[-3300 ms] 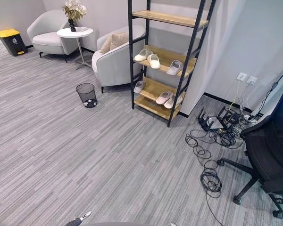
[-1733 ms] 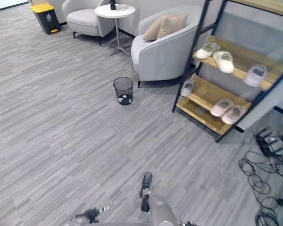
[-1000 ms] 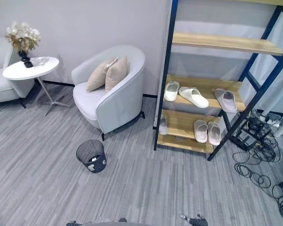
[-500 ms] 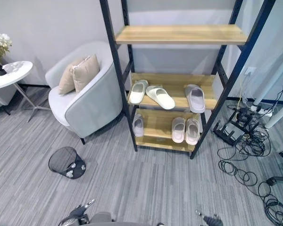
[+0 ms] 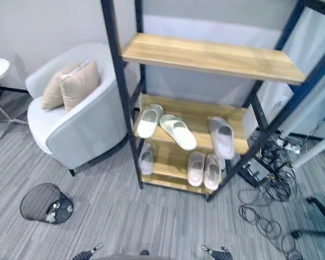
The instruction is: Arrange the slippers neatly on the shoe rack.
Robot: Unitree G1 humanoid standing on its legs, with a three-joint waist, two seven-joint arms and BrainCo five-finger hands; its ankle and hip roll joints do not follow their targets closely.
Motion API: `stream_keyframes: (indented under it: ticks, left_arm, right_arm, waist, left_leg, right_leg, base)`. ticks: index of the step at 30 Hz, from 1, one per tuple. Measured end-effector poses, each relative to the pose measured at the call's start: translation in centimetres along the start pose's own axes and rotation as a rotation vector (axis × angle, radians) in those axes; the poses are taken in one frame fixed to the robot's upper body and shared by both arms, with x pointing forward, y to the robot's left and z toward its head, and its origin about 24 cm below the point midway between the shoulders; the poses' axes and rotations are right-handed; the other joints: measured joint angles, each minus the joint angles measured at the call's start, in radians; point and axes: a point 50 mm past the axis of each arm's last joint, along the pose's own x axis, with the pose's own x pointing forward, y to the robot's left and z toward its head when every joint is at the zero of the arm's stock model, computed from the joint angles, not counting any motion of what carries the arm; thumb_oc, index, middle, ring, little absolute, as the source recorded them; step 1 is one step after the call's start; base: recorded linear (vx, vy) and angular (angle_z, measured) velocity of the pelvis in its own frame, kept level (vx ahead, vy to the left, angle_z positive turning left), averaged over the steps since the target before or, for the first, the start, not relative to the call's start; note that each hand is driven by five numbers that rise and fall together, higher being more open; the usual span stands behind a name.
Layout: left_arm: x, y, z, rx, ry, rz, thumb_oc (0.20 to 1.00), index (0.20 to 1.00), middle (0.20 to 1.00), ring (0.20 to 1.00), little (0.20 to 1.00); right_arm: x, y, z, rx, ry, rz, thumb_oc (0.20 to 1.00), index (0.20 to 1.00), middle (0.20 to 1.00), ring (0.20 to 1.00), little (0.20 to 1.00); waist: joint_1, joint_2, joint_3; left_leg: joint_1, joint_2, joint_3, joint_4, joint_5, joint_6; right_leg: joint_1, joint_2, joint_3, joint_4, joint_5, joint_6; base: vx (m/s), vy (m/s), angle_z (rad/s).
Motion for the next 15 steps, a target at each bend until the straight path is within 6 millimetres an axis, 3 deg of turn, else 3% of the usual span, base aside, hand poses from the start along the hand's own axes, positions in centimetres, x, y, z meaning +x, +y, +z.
stream_keyframes:
  ticks: [2,3,5,6,7,8,11,15]
  left_arm:
    - [0.1,-0.2,2.0,0.097,-0.064,-0.007,1.0,1.0,1.0,1.0,1.0]
    - [0.2,0.2,2.2,0.154,-0.073,0.001,1.0,1.0,1.0,1.0,1.0]
    - [0.2,0.4,1.5,0.218,-0.044,0.012,1.0,1.0,1.0,1.0,1.0]
    - [0.2,0.3,1.1,0.221,-0.024,0.011,1.0,1.0,1.0,1.0,1.0]
    - [0.1,0.0,0.2,0.205,0.0,0.002,1.0,1.0,1.0,1.0,1.0]
    - [0.0,-0.4,0.1,0.193,-0.002,-0.007,1.0,1.0,1.0,1.0,1.0]
    - [-0.1,0.2,-1.2,0.186,0.021,0.016,1.0,1.0,1.0,1.0,1.0]
    - [-0.3,-0.2,-1.8,0.176,0.013,0.002,1.0,1.0,1.0,1.0,1.0]
  right_arm:
    - [-0.1,0.1,-0.1,0.003,0.001,0.002,1.0,1.0,1.0,1.0,1.0]
    - [-0.1,0.0,-0.5,0.002,0.011,0.001,1.0,1.0,1.0,1.0,1.0]
    - [-0.1,-0.2,-0.4,-0.02,0.004,-0.003,1.0,1.0,1.0,1.0,1.0]
    - [0.0,-0.2,-0.2,-0.025,-0.001,-0.004,1.0,1.0,1.0,1.0,1.0]
    - [0.0,-0.4,-0.4,-0.034,0.003,-0.008,1.0,1.0,1.0,1.0,1.0]
    - [-0.2,-0.6,-1.3,-0.042,0.026,-0.01,1.0,1.0,1.0,1.0,1.0]
    - [-0.5,-0.6,-2.6,-0.049,0.06,-0.011,1.0,1.0,1.0,1.0,1.0]
    - [-0.3,-1.6,-1.6,-0.05,0.027,-0.041,1.0,1.0,1.0,1.0,1.0]
  waist:
    - [-0.013,0.009,-0.005]
    - [-0.014,0.006,-0.009]
    - [-0.035,0.01,-0.016]
    - [-0.044,0.017,-0.012]
    - [-0.06,0.019,-0.006]
    - [-0.066,0.018,-0.004]
    - [-0.065,-0.002,-0.014]
    - [-0.055,0.019,-0.024]
  left_leg:
    - [0.002,-0.01,-0.031,0.016,-0.024,-0.012]
    - [0.016,-0.013,-0.029,0.009,-0.023,-0.01]
    - [0.014,-0.018,-0.028,0.008,-0.036,-0.031]
    - [0.014,-0.018,-0.029,0.007,-0.036,-0.031]
    - [0.019,-0.017,-0.028,0.007,-0.032,-0.023]
    - [0.032,-0.015,-0.033,0.005,-0.043,-0.038]
    - [0.061,-0.014,-0.052,0.009,-0.068,-0.065]
    - [0.075,0.099,-0.059,0.047,-0.095,-0.126]
  right_leg:
    - [-0.083,-0.054,0.063,0.125,-0.014,0.057]
    - [-0.108,-0.071,0.079,0.138,-0.013,0.063]
    - [-0.133,-0.105,0.115,-0.031,0.03,0.087]
    - [-0.141,-0.113,0.124,-0.083,0.062,0.092]
    - [-0.156,-0.125,0.127,-0.138,0.132,0.097]
    - [-0.162,-0.122,0.127,-0.133,0.153,0.091]
    - [-0.13,-0.055,0.156,-0.122,0.141,0.061]
    - [-0.038,0.063,0.118,-0.236,0.171,-0.026]
  base:
    - [0.06,-0.005,0.22]
    - [0.06,-0.114,0.11]
    - [0.06,-0.105,-0.14]
    - [0.09,-0.115,0.01]
    - [0.17,-0.164,0.17]
    - [0.21,-0.236,0.18]
    - [0.14,-0.261,0.14]
    - [0.08,-0.281,-0.03]
